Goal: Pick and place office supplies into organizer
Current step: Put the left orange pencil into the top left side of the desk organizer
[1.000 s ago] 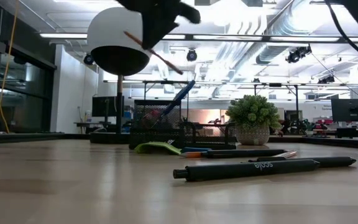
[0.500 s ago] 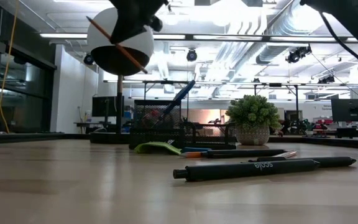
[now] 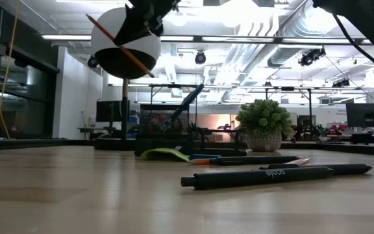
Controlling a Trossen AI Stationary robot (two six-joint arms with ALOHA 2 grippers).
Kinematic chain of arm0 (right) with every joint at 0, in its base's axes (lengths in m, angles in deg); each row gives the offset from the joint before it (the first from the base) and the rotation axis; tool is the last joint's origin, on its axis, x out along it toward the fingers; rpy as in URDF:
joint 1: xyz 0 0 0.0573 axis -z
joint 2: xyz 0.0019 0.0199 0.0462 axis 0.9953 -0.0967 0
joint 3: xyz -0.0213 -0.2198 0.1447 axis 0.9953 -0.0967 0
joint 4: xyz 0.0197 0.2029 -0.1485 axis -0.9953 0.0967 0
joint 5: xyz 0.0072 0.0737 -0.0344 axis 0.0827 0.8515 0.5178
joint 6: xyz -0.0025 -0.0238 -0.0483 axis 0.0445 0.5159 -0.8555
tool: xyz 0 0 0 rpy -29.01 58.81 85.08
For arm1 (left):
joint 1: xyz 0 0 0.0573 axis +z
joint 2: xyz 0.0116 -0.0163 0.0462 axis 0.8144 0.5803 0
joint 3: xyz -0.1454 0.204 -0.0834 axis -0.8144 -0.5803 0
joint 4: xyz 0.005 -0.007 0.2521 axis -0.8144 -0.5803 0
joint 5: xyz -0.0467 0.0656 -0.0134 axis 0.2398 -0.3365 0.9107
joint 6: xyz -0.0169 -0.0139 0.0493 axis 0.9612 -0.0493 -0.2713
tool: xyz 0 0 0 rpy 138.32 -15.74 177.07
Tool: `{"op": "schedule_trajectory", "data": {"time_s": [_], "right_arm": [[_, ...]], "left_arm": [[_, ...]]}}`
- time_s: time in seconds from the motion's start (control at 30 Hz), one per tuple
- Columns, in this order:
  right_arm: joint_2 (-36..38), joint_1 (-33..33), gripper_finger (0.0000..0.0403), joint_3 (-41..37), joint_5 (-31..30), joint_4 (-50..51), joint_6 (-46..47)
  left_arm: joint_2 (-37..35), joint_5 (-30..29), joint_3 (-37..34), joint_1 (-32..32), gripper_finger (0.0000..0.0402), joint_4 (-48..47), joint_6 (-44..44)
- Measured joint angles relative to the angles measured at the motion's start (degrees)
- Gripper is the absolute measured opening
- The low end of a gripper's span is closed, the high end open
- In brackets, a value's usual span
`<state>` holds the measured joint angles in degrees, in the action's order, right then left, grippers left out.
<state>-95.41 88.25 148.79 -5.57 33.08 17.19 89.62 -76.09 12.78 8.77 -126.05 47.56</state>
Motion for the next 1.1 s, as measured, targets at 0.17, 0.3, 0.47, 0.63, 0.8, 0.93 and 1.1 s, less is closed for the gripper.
{"op": "schedule_trajectory", "data": {"time_s": [0.17,0.3,0.47,0.63,0.8,0.93,1.1], "right_arm": [[1.73,0.83,0.0000,0.00,2.04,1.50,0.33],[2.33,1.08,0.0000,-0.01,2.56,3.42,0.28],[3.42,0.71,0.0000,0.03,6.17,4.41,0.29],[3.23,0.29,0.0000,-0.02,11.26,-0.35,1.67],[3.29,1.05,0.0000,0.05,13.89,-5.57,3.71],[3.27,2.30,0.0000,0.02,16.22,-10.16,5.88],[3.27,3.18,0.0000,0.02,17.97,-10.44,5.46]], "left_arm": [[0.00,0.02,0.00,-0.02,0.0056,0.55,0.00],[0.00,0.04,0.00,-0.02,0.0056,0.55,-0.72],[-0.02,0.04,0.00,-0.02,0.0056,0.43,-1.16],[-0.02,0.06,0.00,-0.02,0.0056,0.42,-1.44],[-0.02,-0.29,0.00,-0.02,0.0056,0.86,-1.49],[-0.02,-0.35,0.00,-0.02,0.0056,1.42,-1.04],[-0.02,-0.35,0.00,-0.02,0.0056,1.46,-0.10]]}}
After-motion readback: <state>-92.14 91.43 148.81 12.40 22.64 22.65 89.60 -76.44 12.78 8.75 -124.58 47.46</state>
